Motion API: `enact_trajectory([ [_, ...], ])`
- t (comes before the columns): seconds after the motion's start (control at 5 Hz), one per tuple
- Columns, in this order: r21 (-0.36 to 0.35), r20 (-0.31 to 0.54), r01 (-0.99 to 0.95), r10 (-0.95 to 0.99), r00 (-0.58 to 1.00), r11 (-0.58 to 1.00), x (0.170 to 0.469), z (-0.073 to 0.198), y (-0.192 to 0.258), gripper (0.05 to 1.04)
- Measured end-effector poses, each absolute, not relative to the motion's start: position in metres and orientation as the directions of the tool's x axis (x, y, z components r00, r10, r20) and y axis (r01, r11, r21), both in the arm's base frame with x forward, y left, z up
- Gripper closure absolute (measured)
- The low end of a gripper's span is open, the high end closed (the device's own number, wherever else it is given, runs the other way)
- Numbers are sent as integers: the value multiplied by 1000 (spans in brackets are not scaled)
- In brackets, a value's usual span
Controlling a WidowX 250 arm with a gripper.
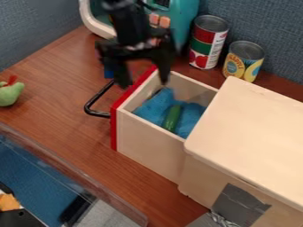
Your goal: Put the green object in the drawer
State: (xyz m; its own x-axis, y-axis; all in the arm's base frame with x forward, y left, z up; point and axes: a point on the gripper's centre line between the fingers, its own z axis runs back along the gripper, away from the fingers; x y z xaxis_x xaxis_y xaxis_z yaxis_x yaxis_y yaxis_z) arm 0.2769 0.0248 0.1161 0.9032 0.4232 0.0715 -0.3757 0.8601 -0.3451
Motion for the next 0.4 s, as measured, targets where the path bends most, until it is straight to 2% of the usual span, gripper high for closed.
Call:
enact_trajectory([
  [0.2, -256, 131, -371, 412, 902, 893, 273, 132, 63, 83],
  [0.4, -147, 117, -400, 417, 901, 905, 261, 137, 91, 83],
])
